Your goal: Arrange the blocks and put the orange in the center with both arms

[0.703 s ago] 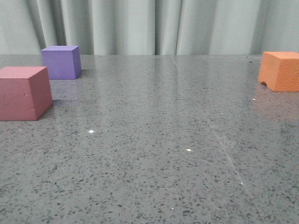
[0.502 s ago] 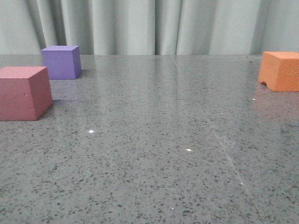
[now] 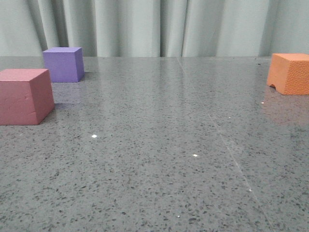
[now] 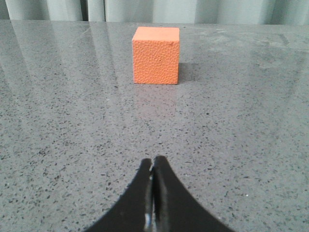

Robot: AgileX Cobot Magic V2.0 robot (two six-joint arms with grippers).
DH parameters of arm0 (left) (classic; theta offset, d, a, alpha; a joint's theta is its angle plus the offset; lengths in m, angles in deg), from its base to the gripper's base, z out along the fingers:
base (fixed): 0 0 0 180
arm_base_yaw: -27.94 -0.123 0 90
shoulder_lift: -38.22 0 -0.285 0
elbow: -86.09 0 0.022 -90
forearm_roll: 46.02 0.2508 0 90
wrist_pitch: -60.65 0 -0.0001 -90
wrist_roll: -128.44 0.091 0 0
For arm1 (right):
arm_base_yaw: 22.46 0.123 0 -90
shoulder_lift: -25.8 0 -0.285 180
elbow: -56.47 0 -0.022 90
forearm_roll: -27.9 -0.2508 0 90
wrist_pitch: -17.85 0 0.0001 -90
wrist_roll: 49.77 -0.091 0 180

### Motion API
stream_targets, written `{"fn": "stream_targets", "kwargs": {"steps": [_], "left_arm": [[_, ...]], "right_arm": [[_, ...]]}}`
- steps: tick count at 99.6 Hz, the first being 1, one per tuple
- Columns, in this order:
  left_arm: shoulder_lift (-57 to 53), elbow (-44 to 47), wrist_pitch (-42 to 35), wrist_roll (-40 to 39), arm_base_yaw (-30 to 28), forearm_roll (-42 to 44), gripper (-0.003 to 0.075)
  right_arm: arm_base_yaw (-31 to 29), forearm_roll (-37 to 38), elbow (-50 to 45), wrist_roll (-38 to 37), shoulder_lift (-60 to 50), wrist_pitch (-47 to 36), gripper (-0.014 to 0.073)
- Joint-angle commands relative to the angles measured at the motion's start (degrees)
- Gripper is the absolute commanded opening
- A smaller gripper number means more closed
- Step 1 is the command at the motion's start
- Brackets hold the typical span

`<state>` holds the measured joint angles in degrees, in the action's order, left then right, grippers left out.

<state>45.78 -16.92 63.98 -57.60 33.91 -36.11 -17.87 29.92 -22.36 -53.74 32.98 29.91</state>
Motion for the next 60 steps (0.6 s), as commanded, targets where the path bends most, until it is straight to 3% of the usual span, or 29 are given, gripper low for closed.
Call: {"fn": "stream_targets", "kwargs": {"steps": [1,16,27,60], "left_arm": [[-1.85,3.08,-4.27,-0.12,-0.15,-0.55,-0.0019],[-1.85,3.08,-4.27,-0.12,-0.15,-0.55,-0.0019],[-1.85,3.08,-4.27,-0.12,-0.15,-0.55,-0.0019],[-1.85,3.08,-4.27,-0.12,-0.15,-0.55,-0.0019]], "right_arm": [[-0.32,0.14,0.82,0.39,-1.40,-5.95,-0.0067],[-0.32,-0.96,1.31,0.34,-1.40,-12.06,-0.0067],[-0.32,-5.93,4.33,-0.30,-1.07,-10.66,-0.0067],[-0.32,-8.98,27.74,-0.30,12.81,15.16,-0.0067]]}}
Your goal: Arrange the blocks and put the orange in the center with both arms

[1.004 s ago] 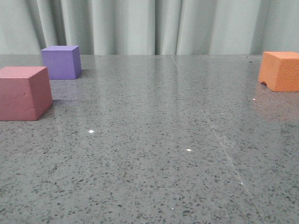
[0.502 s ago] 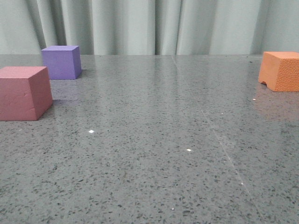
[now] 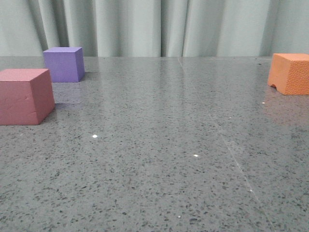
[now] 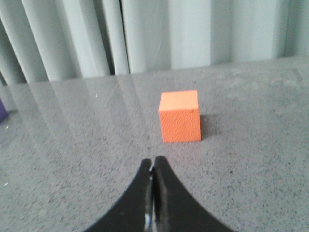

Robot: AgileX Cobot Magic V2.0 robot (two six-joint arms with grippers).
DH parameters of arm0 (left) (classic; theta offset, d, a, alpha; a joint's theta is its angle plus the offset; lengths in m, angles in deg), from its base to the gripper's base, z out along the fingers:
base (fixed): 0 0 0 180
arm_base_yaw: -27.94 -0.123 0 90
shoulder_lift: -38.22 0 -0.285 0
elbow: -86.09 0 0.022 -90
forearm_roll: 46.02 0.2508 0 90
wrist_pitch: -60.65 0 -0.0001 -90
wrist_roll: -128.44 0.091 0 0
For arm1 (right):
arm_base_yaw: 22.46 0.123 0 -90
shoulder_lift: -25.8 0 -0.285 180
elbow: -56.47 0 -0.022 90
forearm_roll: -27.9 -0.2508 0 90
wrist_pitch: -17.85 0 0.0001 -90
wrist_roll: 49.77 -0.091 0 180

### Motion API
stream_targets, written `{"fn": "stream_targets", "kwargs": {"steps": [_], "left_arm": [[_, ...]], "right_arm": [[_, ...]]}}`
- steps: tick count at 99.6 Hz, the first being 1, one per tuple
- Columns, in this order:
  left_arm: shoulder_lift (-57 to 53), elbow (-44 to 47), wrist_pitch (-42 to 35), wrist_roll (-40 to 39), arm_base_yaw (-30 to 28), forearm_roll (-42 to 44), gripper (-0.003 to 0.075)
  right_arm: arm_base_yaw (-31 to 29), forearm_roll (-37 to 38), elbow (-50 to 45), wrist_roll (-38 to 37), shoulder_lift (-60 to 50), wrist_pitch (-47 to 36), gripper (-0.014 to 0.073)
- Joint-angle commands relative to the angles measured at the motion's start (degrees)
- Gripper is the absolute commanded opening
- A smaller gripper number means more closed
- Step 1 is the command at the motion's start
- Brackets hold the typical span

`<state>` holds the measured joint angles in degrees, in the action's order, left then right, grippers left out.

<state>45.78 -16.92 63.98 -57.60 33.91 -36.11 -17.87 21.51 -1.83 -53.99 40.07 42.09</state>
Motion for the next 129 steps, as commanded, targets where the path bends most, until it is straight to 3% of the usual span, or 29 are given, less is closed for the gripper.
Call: {"fn": "stream_targets", "kwargs": {"steps": [1,22,38,72,84,106,129], "left_arm": [[-1.85,3.08,-4.27,-0.12,-0.15,-0.55,-0.0019],[-1.85,3.08,-4.27,-0.12,-0.15,-0.55,-0.0019],[-1.85,3.08,-4.27,-0.12,-0.15,-0.55,-0.0019],[-1.85,3.08,-4.27,-0.12,-0.15,-0.55,-0.0019],[-1.85,3.08,-4.27,-0.12,-0.15,-0.55,-0.0019],[-1.85,3.08,-4.27,-0.12,-0.15,-0.55,-0.0019],[-1.85,3.08,-4.27,-0.12,-0.15,-0.55,-0.0019]], "right_arm": [[-0.32,-0.57,8.38,-0.04,6.75,4.15,-0.0067],[-0.32,-0.57,25.40,0.01,22.82,17.66,-0.0067],[-0.32,-0.57,31.36,0.01,30.77,15.88,-0.0067],[-0.32,-0.52,31.60,0.01,41.11,14.56,-0.0047],[-0.32,-0.57,31.60,0.01,43.78,15.52,0.0102],[-0.32,-0.57,31.60,0.01,46.03,15.81,0.0668],[-0.32,0.27,33.56,0.01,46.94,10.96,0.0634]]}}
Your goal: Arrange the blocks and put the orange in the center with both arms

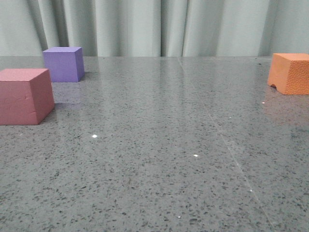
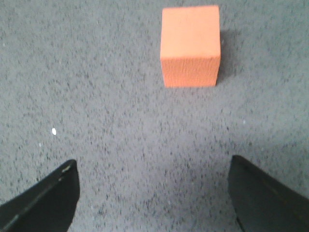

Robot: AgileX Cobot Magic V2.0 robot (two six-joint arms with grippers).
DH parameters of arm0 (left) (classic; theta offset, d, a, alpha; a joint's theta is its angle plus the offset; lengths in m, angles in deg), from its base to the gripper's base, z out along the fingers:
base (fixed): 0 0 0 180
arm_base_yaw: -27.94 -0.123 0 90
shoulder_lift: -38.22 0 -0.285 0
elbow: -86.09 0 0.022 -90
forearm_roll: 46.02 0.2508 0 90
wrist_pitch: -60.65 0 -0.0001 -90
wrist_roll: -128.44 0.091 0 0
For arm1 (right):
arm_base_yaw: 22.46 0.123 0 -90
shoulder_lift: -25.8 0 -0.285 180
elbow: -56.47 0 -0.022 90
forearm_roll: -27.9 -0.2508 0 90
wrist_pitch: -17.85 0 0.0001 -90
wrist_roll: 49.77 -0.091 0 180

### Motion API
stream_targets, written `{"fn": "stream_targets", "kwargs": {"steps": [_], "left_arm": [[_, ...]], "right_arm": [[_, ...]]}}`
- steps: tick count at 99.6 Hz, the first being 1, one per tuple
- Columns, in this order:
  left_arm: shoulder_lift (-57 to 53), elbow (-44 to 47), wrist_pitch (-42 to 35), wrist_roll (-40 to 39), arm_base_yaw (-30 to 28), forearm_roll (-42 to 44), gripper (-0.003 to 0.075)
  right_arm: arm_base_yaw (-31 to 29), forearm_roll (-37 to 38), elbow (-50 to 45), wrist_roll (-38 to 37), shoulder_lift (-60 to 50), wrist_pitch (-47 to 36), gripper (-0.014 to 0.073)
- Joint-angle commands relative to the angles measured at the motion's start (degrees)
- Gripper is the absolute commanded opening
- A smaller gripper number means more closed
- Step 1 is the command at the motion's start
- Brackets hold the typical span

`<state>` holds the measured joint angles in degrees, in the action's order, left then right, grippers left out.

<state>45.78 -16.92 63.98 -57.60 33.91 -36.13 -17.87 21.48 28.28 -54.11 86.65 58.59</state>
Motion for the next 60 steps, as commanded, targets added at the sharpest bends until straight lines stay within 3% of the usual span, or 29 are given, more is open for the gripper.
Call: {"fn": "stream_targets", "kwargs": {"steps": [1,25,60], "left_arm": [[-1.85,3.08,-4.27,-0.12,-0.15,-0.53,-0.0019],[-1.85,3.08,-4.27,-0.12,-0.15,-0.53,-0.0019],[-1.85,3.08,-4.27,-0.12,-0.15,-0.53,-0.0019]], "right_arm": [[-0.32,0.48,3.66,0.13,0.65,-5.55,0.0634],[-0.32,6.42,14.05,0.13,9.55,-2.94,0.0634],[-0.39,6.42,23.34,0.31,23.91,-2.82,0.0634]]}}
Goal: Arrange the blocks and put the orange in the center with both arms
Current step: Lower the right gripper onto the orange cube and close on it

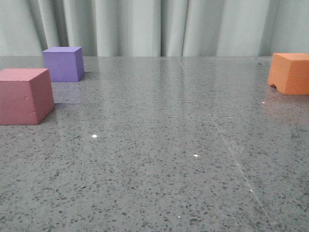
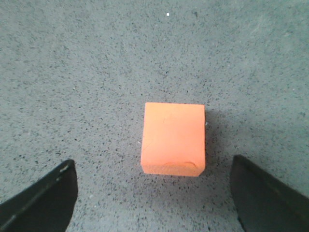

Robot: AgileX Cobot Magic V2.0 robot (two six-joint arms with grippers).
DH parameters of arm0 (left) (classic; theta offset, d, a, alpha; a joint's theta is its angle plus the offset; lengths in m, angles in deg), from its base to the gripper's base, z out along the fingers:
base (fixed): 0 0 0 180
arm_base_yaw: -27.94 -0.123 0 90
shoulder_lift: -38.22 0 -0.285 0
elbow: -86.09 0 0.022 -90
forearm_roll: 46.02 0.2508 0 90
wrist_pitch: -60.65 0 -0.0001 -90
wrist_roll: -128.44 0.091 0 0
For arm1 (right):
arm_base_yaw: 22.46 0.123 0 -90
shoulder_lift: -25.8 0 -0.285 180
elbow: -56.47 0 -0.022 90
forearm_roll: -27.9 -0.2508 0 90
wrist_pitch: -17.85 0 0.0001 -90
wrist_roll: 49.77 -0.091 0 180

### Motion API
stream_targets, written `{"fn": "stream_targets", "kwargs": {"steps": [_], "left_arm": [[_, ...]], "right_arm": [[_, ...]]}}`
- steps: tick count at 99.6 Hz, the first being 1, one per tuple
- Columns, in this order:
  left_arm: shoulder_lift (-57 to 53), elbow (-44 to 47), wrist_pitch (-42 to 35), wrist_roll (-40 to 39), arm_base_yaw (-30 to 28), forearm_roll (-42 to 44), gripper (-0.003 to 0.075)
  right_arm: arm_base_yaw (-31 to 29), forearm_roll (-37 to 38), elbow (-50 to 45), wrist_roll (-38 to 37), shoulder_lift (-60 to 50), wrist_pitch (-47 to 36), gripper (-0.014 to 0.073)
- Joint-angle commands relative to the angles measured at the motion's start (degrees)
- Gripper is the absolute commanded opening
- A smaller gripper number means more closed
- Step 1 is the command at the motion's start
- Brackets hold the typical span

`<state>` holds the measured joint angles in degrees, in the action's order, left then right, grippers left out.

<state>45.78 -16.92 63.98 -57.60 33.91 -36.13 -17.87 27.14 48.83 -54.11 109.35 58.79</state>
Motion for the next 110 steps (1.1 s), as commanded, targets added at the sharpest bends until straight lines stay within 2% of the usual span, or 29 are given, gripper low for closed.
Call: {"fn": "stream_targets", "kwargs": {"steps": [1,49,110], "left_arm": [[-1.85,3.08,-4.27,-0.12,-0.15,-0.53,-0.0019],[-1.85,3.08,-4.27,-0.12,-0.15,-0.53,-0.0019],[-1.85,3.08,-4.27,-0.12,-0.15,-0.53,-0.0019]], "right_arm": [[-0.39,0.76,2.85,0.31,1.43,-3.01,0.0634],[-3.03,0.76,2.90,0.44,9.33,-5.96,0.0634],[-3.03,0.76,2.90,0.44,16.44,-9.41,0.0632]]}}
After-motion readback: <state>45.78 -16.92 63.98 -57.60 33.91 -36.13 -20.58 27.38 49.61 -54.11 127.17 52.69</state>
